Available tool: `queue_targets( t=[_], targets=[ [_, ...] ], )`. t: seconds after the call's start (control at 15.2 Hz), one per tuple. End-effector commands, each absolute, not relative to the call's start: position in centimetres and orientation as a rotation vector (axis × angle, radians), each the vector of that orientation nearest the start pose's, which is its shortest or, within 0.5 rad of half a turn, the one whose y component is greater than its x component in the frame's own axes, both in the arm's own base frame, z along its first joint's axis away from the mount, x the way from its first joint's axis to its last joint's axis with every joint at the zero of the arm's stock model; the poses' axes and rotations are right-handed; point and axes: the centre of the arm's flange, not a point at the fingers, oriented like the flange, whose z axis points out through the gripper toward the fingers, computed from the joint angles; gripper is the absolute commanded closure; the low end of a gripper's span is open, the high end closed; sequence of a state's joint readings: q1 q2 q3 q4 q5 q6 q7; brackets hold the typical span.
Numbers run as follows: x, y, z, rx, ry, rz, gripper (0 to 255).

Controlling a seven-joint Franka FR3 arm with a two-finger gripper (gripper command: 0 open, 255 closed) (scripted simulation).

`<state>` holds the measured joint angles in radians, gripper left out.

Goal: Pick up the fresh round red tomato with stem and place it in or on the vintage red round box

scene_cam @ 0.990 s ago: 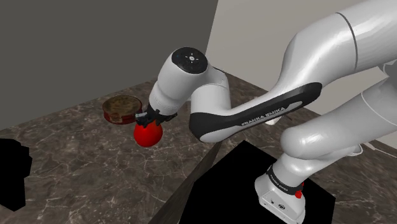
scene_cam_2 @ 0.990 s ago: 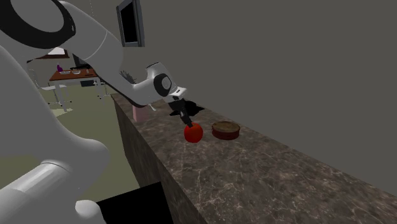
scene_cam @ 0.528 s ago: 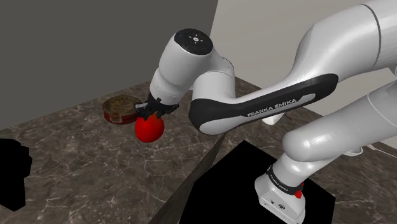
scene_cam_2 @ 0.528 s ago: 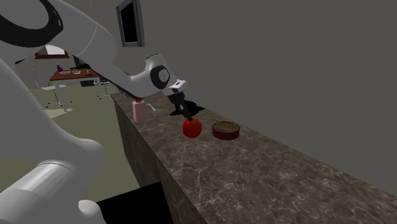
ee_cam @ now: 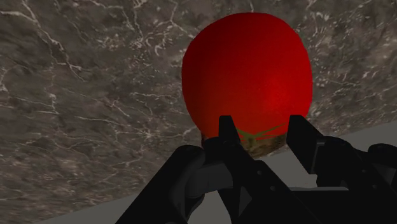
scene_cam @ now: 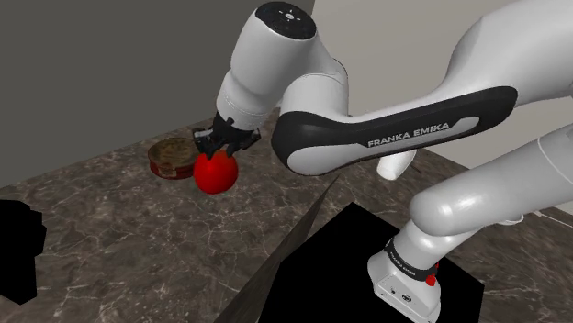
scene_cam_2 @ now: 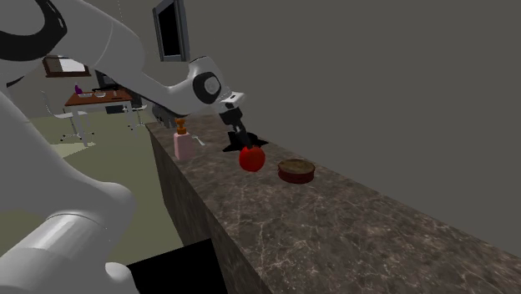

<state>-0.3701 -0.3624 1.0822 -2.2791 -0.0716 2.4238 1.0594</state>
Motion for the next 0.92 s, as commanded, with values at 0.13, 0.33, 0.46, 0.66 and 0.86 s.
queue_targets(
  t=[0.13, 0.33, 0.46, 0.66, 0.86],
  targets=[
    [37.4, 35.7, 47.6, -3.021, 0.421, -0.753, 255],
    [37.4, 35.7, 49.1, -3.021, 0.421, -0.753, 255],
    [38.7, 35.7, 49.5, -3.021, 0.421, -0.753, 255],
    [42.5, 35.7, 50.7, -3.021, 0.421, -0.753, 255],
    [46.2, 35.7, 51.9, -3.021, 0.421, -0.753, 255]
  ],
)
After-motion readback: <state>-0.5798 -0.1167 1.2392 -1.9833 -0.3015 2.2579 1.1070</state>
